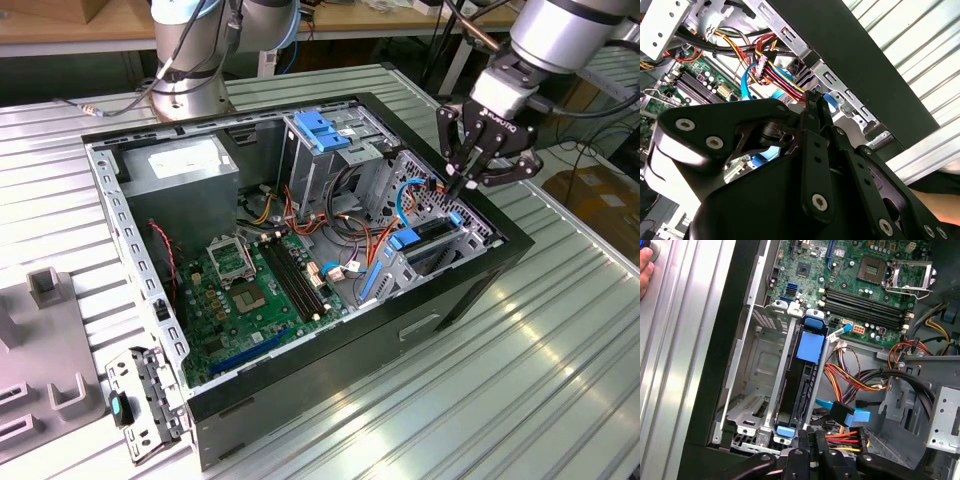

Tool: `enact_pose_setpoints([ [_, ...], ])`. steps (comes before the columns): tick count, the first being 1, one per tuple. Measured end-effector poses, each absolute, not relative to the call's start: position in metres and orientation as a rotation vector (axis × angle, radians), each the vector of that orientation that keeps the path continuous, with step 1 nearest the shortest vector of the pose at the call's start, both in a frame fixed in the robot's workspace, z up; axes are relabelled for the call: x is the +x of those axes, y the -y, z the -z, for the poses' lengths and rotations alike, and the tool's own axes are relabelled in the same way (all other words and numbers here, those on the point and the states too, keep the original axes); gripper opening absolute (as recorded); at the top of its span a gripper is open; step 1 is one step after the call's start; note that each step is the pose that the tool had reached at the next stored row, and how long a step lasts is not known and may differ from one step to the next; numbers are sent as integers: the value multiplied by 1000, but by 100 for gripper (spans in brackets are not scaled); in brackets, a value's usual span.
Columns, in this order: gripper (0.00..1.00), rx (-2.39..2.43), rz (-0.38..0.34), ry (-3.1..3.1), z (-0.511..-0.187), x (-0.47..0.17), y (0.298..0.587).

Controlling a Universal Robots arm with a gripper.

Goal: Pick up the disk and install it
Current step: 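Insert the first disk wire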

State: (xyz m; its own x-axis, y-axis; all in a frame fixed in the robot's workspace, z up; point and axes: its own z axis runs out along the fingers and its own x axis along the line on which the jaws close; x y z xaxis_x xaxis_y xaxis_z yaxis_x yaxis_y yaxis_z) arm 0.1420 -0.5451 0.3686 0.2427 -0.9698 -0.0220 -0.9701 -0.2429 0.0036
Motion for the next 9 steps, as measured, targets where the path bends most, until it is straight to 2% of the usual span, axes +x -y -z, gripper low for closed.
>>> enact_pose_setpoints([
  [9, 16, -2404, -29, -2006, -367, 139, 546],
])
